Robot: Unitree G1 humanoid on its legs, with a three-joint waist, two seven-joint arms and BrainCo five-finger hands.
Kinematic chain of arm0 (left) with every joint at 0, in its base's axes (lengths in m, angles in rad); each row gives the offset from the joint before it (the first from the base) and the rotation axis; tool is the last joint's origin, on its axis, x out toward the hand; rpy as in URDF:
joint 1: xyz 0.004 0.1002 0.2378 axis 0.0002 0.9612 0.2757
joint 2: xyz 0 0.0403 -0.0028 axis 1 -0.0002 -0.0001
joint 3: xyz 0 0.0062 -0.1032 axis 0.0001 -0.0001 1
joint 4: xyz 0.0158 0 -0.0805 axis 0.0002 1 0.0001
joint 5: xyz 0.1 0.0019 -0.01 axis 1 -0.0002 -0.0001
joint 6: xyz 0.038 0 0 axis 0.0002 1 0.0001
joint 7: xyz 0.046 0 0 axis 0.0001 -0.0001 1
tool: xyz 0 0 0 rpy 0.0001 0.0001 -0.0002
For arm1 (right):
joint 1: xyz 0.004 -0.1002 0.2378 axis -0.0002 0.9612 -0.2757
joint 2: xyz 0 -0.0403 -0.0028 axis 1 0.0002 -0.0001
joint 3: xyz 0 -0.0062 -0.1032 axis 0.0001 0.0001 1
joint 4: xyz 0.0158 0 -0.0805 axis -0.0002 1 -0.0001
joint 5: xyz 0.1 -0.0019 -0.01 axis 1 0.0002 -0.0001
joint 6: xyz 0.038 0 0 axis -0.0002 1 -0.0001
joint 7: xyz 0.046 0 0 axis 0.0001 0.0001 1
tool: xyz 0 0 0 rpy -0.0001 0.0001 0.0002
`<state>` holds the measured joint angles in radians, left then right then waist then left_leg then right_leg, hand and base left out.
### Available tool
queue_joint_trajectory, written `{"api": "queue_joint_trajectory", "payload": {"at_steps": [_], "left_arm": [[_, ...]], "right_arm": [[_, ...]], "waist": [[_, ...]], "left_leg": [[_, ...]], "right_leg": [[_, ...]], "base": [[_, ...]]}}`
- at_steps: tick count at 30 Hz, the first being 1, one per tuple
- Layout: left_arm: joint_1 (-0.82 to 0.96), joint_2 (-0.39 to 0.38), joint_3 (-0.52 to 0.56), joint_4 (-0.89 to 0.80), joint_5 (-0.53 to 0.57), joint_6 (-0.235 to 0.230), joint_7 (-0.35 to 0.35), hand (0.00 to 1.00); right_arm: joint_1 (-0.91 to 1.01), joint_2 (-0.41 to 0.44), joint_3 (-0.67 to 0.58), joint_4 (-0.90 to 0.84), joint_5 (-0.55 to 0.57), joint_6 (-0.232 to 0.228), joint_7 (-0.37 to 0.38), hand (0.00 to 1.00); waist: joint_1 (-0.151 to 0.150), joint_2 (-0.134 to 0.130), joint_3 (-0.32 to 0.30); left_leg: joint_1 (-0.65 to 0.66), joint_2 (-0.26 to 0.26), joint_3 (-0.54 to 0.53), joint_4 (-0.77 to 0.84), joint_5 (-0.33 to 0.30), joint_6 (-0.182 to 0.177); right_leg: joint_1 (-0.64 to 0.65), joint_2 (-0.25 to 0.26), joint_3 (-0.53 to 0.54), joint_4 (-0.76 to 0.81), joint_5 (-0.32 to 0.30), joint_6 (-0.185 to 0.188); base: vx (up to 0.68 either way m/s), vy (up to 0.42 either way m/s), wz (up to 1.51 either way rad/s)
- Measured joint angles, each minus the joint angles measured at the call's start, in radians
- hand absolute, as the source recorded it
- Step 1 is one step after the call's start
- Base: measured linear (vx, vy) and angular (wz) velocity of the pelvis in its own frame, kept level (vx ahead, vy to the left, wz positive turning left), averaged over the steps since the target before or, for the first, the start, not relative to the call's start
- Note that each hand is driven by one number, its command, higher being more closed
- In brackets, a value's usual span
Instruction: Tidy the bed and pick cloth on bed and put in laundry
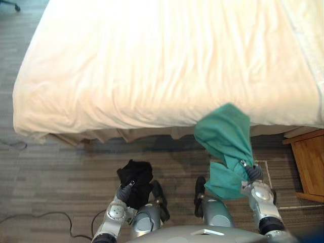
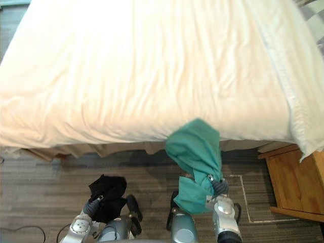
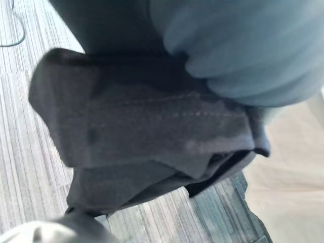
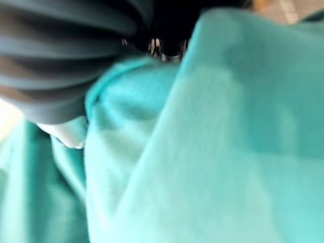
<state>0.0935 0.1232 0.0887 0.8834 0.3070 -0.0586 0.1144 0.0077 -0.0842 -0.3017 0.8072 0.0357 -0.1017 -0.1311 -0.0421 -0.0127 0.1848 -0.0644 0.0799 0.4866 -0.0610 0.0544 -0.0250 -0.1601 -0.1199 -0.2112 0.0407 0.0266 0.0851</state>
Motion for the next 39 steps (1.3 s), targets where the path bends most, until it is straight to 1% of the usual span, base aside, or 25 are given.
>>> {"api": "queue_joint_trajectory", "payload": {"at_steps": [3, 6, 9, 13, 16, 17, 18, 19, 20, 21, 22, 23, 24, 25, 26, 27, 28, 29, 31, 32, 34, 36, 37, 38, 39], "left_arm": [[0.001, -0.007, 0.006, 0.042, 0.0, 0.008, -0.004, 1.0], [0.002, -0.021, 0.072, 0.071, -0.023, 0.014, -0.007, 1.0], [0.002, -0.036, 0.113, 0.095, -0.104, 0.025, -0.008, 1.0], [-0.001, -0.052, 0.108, 0.107, -0.214, 0.029, -0.006, 1.0], [0.006, -0.078, 0.064, 0.069, -0.295, 0.026, -0.003, 1.0], [0.006, -0.088, 0.035, 0.048, -0.324, 0.022, -0.004, 1.0], [0.007, -0.097, 0.024, 0.035, -0.347, 0.013, -0.004, 1.0], [0.008, -0.099, 0.019, 0.031, -0.368, 0.008, -0.004, 1.0], [0.009, -0.1, 0.001, 0.029, -0.403, 0.002, -0.002, 1.0], [0.009, -0.098, -0.005, 0.024, -0.426, -0.001, -0.001, 1.0], [0.014, -0.089, -0.003, 0.022, -0.453, -0.01, 0.002, 1.0], [0.016, -0.082, -0.003, 0.023, -0.468, -0.014, 0.003, 1.0], [0.018, -0.072, -0.001, 0.023, -0.491, -0.017, 0.004, 1.0], [0.019, -0.066, 0.007, 0.024, -0.493, -0.019, 0.007, 1.0], [0.02, -0.065, 0.014, 0.025, -0.493, -0.02, 0.01, 1.0], [0.025, -0.073, 0.039, 0.034, -0.493, -0.026, 0.015, 1.0], [0.018, -0.078, 0.052, 0.045, -0.493, -0.028, 0.017, 1.0], [0.015, -0.088, 0.073, 0.051, -0.494, -0.034, 0.017, 1.0], [0.015, -0.103, 0.086, 0.052, -0.501, -0.041, 0.019, 1.0], [0.017, -0.105, 0.093, 0.055, -0.518, -0.046, 0.018, 1.0], [0.015, -0.104, 0.102, 0.072, -0.531, -0.056, 0.018, 1.0], [0.005, -0.104, 0.115, 0.082, -0.532, -0.062, 0.019, 1.0], [0.004, -0.104, 0.115, 0.081, -0.532, -0.063, 0.018, 1.0], [0.004, -0.104, 0.115, 0.081, -0.533, -0.064, 0.018, 1.0], [-0.001, -0.101, 0.113, 0.08, -0.538, -0.064, 0.018, 1.0]], "right_arm": [[0.031, 0.037, -0.044, 0.084, 0.033, 0.015, 0.008, 1.0], [0.06, 0.071, -0.056, 0.148, 0.061, 0.032, 0.017, 1.0], [0.069, 0.084, -0.079, 0.196, 0.079, 0.037, 0.03, 1.0], [0.057, 0.095, -0.078, 0.214, 0.097, 0.043, 0.032, 1.0], [0.048, 0.106, -0.073, 0.214, 0.097, 0.044, 0.03, 1.0], [0.047, 0.109, -0.071, 0.212, 0.097, 0.044, 0.027, 1.0], [0.048, 0.112, -0.07, 0.209, 0.097, 0.045, 0.02, 1.0], [0.048, 0.114, -0.068, 0.207, 0.097, 0.045, 0.013, 1.0], [0.053, 0.115, -0.054, 0.197, 0.098, 0.045, 0.005, 1.0], [0.061, 0.117, -0.039, 0.189, 0.098, 0.044, -0.001, 1.0], [0.064, 0.125, -0.035, 0.188, 0.099, 0.044, -0.004, 1.0], [0.065, 0.131, -0.033, 0.189, 0.106, 0.044, -0.009, 1.0], [0.065, 0.141, -0.034, 0.19, 0.122, 0.042, -0.013, 1.0], [0.066, 0.15, -0.036, 0.194, 0.14, 0.042, -0.014, 1.0], [0.067, 0.155, -0.039, 0.197, 0.143, 0.042, -0.017, 1.0], [0.064, 0.157, -0.041, 0.204, 0.146, 0.042, -0.021, 1.0], [0.061, 0.155, -0.043, 0.206, 0.146, 0.041, -0.02, 1.0], [0.059, 0.146, -0.045, 0.211, 0.141, 0.041, -0.02, 1.0], [0.06, 0.133, -0.049, 0.225, 0.135, 0.042, -0.021, 1.0], [0.06, 0.127, -0.047, 0.237, 0.123, 0.042, -0.02, 1.0], [0.056, 0.121, -0.035, 0.251, 0.085, 0.043, -0.018, 1.0], [0.035, 0.119, -0.017, 0.255, 0.052, 0.045, -0.016, 1.0], [0.029, 0.115, 0.0, 0.258, 0.04, 0.044, -0.015, 1.0], [0.025, 0.112, 0.007, 0.259, 0.028, 0.044, -0.014, 1.0], [0.027, 0.112, 0.012, 0.259, 0.019, 0.044, -0.018, 1.0]], "waist": [[-0.001, -0.008, -0.029], [-0.001, -0.017, -0.043], [-0.005, -0.017, -0.066], [-0.001, -0.023, -0.077], [-0.003, -0.022, -0.076], [-0.003, -0.021, -0.076], [-0.004, -0.018, -0.074], [-0.005, -0.016, -0.072], [-0.008, -0.01, -0.069], [-0.009, -0.012, -0.07], [-0.009, -0.023, -0.076], [-0.007, -0.031, -0.078], [-0.007, -0.042, -0.076], [-0.003, -0.053, -0.075], [0.001, -0.06, -0.08], [0.005, -0.069, -0.083], [0.005, -0.06, -0.078], [0.002, -0.039, -0.07], [0.006, -0.029, -0.067], [0.007, -0.026, -0.067], [0.011, -0.029, -0.065], [0.034, -0.021, -0.061], [0.037, -0.022, -0.057], [0.038, -0.022, -0.055], [0.028, -0.021, -0.052]], "left_leg": [[0.037, -0.015, -0.001, -0.036, 0.004, -0.004], [0.07, -0.026, -0.007, -0.039, -0.007, -0.003], [0.087, -0.04, -0.034, -0.041, -0.011, -0.001], [0.105, -0.059, -0.092, -0.041, -0.008, 0.005], [0.117, -0.08, -0.185, -0.042, -0.003, 0.013], [0.115, -0.091, -0.234, -0.043, -0.001, 0.017], [0.112, -0.097, -0.281, -0.043, -0.003, 0.019], [0.112, -0.096, -0.315, -0.043, -0.001, 0.023], [0.111, -0.097, -0.367, -0.043, -0.003, 0.028], [0.106, -0.099, -0.407, -0.043, 0.0, 0.03], [0.094, -0.104, -0.449, -0.042, 0.006, 0.027], [0.087, -0.11, -0.476, -0.042, 0.011, 0.024], [0.077, -0.121, -0.508, -0.042, 0.021, 0.017], [0.071, -0.131, -0.532, -0.042, 0.027, 0.012], [0.064, -0.14, -0.547, -0.042, 0.036, 0.004], [0.058, -0.15, -0.568, -0.042, 0.048, 0.002], [0.056, -0.151, -0.583, -0.042, 0.059, 0.006], [0.054, -0.141, -0.608, -0.043, 0.066, 0.0], [0.052, -0.129, -0.636, -0.043, 0.072, -0.009], [0.051, -0.124, -0.66, -0.043, 0.074, -0.014], [0.041, -0.115, -0.684, -0.044, 0.08, -0.023], [0.019, -0.106, -0.707, -0.044, 0.088, -0.034], [0.005, -0.106, -0.723, -0.044, 0.095, -0.04], [-0.01, -0.107, -0.732, -0.045, 0.104, -0.041], [-0.051, -0.109, -0.693, -0.045, 0.098, -0.011]], "right_leg": [[0.034, -0.003, 0.003, -0.026, 0.008, 0.007], [0.083, -0.01, -0.002, -0.047, 0.012, 0.013], [0.118, -0.023, -0.026, -0.06, 0.015, 0.019], [0.16, -0.038, -0.078, -0.054, 0.004, 0.023], [0.172, -0.077, -0.152, 0.051, -0.065, 0.028], [0.174, -0.098, -0.18, 0.113, -0.102, 0.02], [0.171, -0.11, -0.168, 0.169, -0.127, -0.01], [0.168, -0.111, -0.141, 0.203, -0.136, -0.025], [0.161, -0.104, -0.061, 0.24, -0.154, -0.037], [0.159, -0.086, 0.042, 0.255, -0.182, -0.044], [0.158, -0.06, 0.153, 0.259, -0.21, -0.038], [0.158, -0.046, 0.211, 0.257, -0.226, -0.028], [0.166, -0.043, 0.258, 0.253, -0.25, -0.027], [0.185, -0.052, 0.258, 0.234, -0.276, -0.012], [0.197, -0.062, 0.238, 0.214, -0.295, 0.001], [0.226, -0.073, 0.2, 0.171, -0.316, 0.028], [0.241, -0.068, 0.185, 0.151, -0.317, 0.032], [0.259, -0.056, 0.154, 0.133, -0.313, 0.026], [0.288, -0.038, 0.116, 0.109, -0.307, 0.017], [0.308, -0.027, 0.091, 0.095, -0.306, 0.016], [0.312, -0.014, 0.059, 0.094, -0.306, 0.016], [0.308, -0.001, 0.035, 0.085, -0.303, 0.011], [0.306, 0.003, 0.018, 0.082, -0.302, 0.01], [0.305, 0.004, -0.007, 0.083, -0.303, 0.009], [0.304, -0.005, -0.069, 0.081, -0.302, 0.006]], "base": [[0.03, 0.03, -0.04], [0.05, 0.019, 0.04], [0.06, 0.02, 0.21], [0.06, 0.013, 0.42], [0.04, 0.001, 0.8], [0.05, -0.01, 1.26], [0.04, -0.011, 1.27], [0.03, -0.018, 1.27], [0.02, -0.035, 1.23], [0.03, -0.069, 1.35], [0.05, -0.109, 1.15], [0.05, -0.115, 1.13], [0.05, -0.137, 0.95], [0.03, -0.16, 0.8], [0.03, -0.222, 0.63], [0.02, -0.201, 0.51], [0.0, -0.195, 0.64], [-0.02, -0.138, 0.57], [0.0, -0.164, 0.58], [0.01, -0.183, 0.61], [0.0, -0.129, 0.5], [-0.02, -0.093, 0.4], [-0.02, -0.068, 0.46], [-0.02, -0.048, 0.9], [-0.02, 0.004, 1.08]]}}
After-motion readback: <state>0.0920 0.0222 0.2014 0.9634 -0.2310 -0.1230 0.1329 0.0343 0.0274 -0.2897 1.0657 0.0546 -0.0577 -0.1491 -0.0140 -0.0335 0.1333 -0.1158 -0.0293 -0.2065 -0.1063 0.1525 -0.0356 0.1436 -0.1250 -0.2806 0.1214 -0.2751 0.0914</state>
